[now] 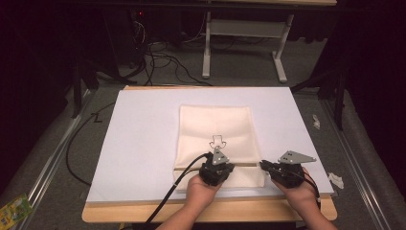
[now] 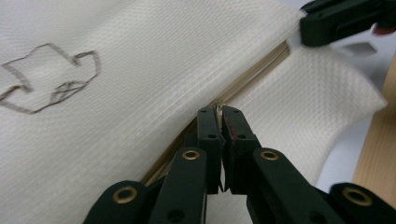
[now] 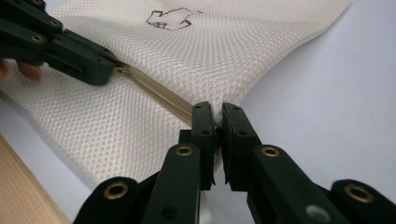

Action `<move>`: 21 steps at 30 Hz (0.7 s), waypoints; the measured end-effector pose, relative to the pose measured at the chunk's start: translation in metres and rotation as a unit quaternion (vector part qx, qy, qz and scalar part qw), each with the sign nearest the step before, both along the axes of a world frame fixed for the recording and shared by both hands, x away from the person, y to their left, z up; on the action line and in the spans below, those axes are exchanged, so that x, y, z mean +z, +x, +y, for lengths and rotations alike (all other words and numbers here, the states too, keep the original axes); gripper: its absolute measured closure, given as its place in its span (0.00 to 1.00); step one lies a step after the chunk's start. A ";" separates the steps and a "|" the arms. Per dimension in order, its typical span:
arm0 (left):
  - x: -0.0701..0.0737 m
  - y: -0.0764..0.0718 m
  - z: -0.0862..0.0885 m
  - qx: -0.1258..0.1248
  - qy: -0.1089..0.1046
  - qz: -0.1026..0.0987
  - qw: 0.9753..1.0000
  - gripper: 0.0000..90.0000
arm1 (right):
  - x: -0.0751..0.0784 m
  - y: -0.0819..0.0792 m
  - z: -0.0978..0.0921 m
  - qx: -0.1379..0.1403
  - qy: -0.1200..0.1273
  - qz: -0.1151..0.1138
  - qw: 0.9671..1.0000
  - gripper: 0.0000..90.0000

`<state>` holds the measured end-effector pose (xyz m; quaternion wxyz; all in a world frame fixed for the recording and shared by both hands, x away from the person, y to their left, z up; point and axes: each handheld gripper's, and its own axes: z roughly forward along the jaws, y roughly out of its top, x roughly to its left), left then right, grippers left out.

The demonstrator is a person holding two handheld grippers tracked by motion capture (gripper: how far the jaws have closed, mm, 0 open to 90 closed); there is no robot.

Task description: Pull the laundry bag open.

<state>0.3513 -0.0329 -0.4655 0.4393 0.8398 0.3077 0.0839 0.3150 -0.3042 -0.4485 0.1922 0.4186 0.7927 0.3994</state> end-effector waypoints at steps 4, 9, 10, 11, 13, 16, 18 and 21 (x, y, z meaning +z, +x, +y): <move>-0.001 0.006 0.033 0.031 0.000 0.016 0.999 0.97 | 0.000 0.001 -0.003 -0.007 0.002 -0.001 1.000 0.95; 0.003 0.008 0.087 0.072 -0.003 0.028 0.997 0.97 | 0.000 0.003 -0.017 -0.029 0.007 0.001 1.000 0.95; 0.005 0.008 0.094 0.077 -0.002 0.028 0.997 0.97 | 0.000 0.003 -0.020 -0.031 0.007 0.000 0.999 0.95; 0.007 0.006 0.107 0.088 0.003 0.026 0.996 0.97 | 0.000 0.003 -0.021 -0.033 0.008 0.000 0.999 0.95; 0.008 0.004 0.128 0.103 0.000 0.032 0.994 0.97 | 0.000 0.003 -0.024 -0.044 0.003 0.001 0.999 0.95; 0.006 -0.001 0.149 0.099 -0.016 0.041 0.994 0.97 | -0.001 0.005 -0.033 -0.047 0.013 0.003 0.999 0.95; 0.003 -0.008 0.150 0.096 -0.002 0.031 0.995 0.97 | -0.002 0.004 -0.025 -0.038 -0.007 -0.001 0.999 0.95; 0.004 -0.010 0.153 0.089 -0.007 0.032 0.995 0.97 | -0.002 0.004 -0.023 -0.038 -0.012 -0.003 0.999 0.95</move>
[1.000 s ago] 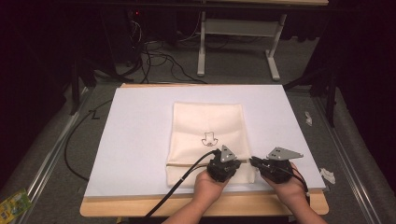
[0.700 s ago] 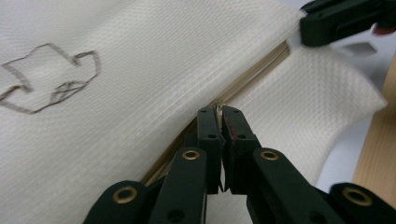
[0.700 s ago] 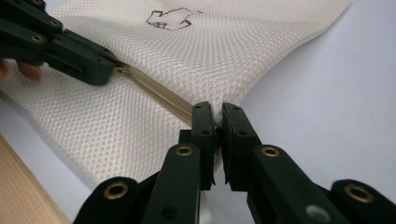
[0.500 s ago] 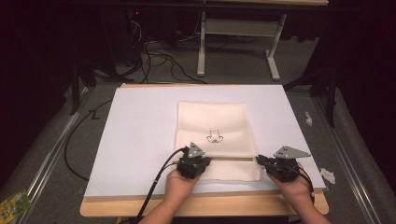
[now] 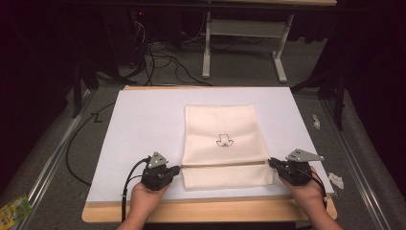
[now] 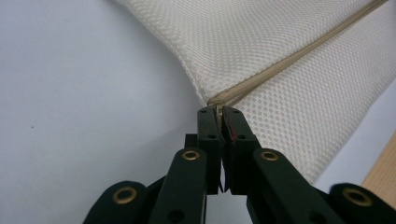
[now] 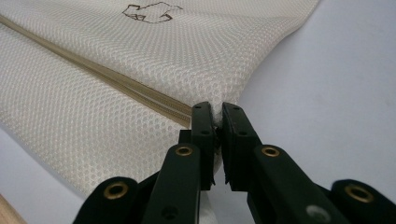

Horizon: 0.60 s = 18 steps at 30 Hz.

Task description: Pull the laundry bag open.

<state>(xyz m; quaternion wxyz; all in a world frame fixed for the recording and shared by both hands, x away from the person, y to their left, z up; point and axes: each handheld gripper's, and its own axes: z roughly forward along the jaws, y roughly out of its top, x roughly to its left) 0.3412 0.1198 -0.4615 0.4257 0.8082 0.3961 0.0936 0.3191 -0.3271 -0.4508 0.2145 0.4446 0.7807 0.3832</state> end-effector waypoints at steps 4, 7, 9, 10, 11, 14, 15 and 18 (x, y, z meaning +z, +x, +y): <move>0.000 -0.001 -0.002 -0.006 0.006 -0.005 1.000 0.97 | -0.004 0.000 -0.003 0.002 0.007 0.006 1.000 0.93; -0.002 0.000 -0.004 -0.011 0.016 -0.012 1.000 0.96 | -0.005 0.000 -0.004 0.002 0.010 0.010 1.000 0.93; -0.002 0.000 -0.003 -0.012 0.015 -0.014 1.000 0.96 | -0.005 -0.001 -0.004 0.003 0.011 0.007 1.000 0.92; -0.002 0.000 -0.003 -0.011 0.018 -0.019 1.000 0.96 | -0.005 -0.001 -0.004 0.004 0.013 0.006 1.000 0.91; -0.002 0.000 -0.002 -0.012 0.016 -0.020 1.000 0.96 | -0.004 -0.002 -0.004 0.006 0.014 0.004 1.000 0.90; 0.000 0.000 0.002 -0.004 -0.002 -0.031 0.999 0.88 | -0.004 -0.004 -0.004 0.005 0.021 0.007 1.000 0.84; 0.000 0.000 0.002 -0.004 -0.002 -0.031 0.999 0.83 | -0.004 -0.004 -0.004 0.005 0.021 0.007 1.000 0.84; 0.005 0.001 0.009 0.008 -0.015 -0.046 0.999 0.74 | -0.002 -0.004 -0.007 0.006 0.035 -0.007 0.999 0.74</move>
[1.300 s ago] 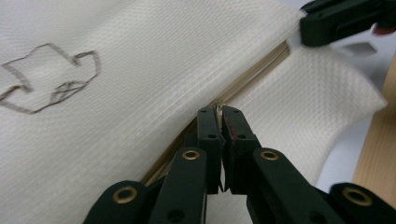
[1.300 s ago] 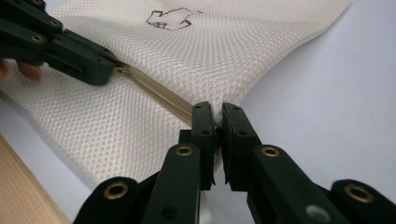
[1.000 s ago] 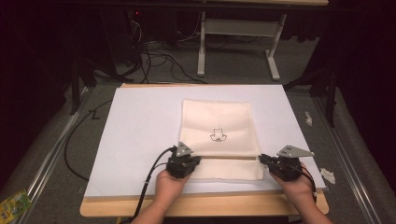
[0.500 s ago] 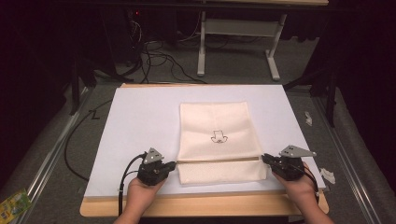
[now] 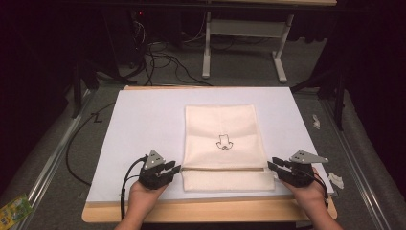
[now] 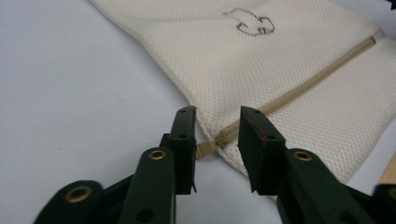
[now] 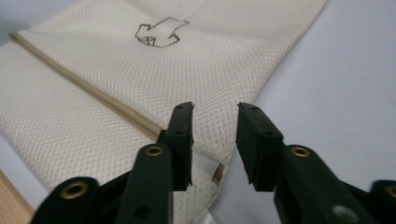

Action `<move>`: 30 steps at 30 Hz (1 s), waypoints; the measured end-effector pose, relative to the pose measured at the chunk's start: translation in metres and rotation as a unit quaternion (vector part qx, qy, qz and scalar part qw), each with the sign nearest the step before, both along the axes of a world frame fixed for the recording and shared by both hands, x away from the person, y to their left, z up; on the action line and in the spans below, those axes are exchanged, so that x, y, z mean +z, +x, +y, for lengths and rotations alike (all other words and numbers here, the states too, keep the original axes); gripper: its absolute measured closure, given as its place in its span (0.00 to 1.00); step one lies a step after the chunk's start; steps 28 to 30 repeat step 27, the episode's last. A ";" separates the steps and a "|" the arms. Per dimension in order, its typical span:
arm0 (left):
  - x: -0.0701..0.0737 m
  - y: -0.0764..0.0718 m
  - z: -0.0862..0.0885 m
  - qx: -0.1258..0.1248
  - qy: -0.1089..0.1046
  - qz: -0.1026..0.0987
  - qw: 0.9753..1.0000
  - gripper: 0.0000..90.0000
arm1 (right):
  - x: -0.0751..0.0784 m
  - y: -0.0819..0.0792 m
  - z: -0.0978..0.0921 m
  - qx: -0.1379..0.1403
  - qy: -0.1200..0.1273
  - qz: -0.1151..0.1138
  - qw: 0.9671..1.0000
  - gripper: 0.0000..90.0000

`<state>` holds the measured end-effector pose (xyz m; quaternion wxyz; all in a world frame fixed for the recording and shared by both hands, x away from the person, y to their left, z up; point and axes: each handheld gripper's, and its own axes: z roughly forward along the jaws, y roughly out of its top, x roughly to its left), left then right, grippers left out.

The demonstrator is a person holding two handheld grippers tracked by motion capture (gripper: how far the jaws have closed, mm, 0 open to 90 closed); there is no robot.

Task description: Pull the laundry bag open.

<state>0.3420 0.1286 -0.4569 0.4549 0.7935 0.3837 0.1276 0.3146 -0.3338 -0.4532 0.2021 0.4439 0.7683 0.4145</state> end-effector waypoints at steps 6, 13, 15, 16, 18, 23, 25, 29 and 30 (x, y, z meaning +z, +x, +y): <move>0.008 0.004 0.025 0.050 0.030 -0.053 0.997 0.47 | 0.005 -0.001 -0.014 -0.042 0.001 -0.034 0.999 0.45; 0.008 0.011 0.072 0.146 0.023 -0.067 0.987 0.26 | 0.008 -0.001 -0.050 -0.109 -0.010 -0.059 0.992 0.25; 0.007 0.012 0.077 0.159 0.010 -0.060 0.985 0.22 | 0.008 0.000 -0.059 -0.127 -0.003 -0.055 0.990 0.22; 0.006 0.012 0.076 0.159 0.012 -0.059 0.985 0.21 | 0.007 0.000 -0.063 -0.130 -0.001 -0.055 0.990 0.22; 0.005 0.013 0.072 0.151 0.021 -0.061 0.986 0.21 | 0.006 0.001 -0.065 -0.135 0.002 -0.053 0.989 0.22; 0.003 0.013 0.061 0.131 0.048 -0.066 0.988 0.20 | 0.005 0.001 -0.056 -0.124 -0.010 -0.052 0.991 0.22; 0.003 0.013 0.060 0.129 0.050 -0.066 0.988 0.20 | 0.004 0.001 -0.055 -0.122 -0.012 -0.051 0.991 0.22; 0.003 0.013 0.061 0.129 0.051 -0.065 0.988 0.20 | 0.005 0.001 -0.055 -0.123 -0.012 -0.052 0.991 0.22; 0.003 0.013 0.061 0.129 0.051 -0.065 0.988 0.20 | 0.005 0.001 -0.055 -0.123 -0.012 -0.052 0.991 0.22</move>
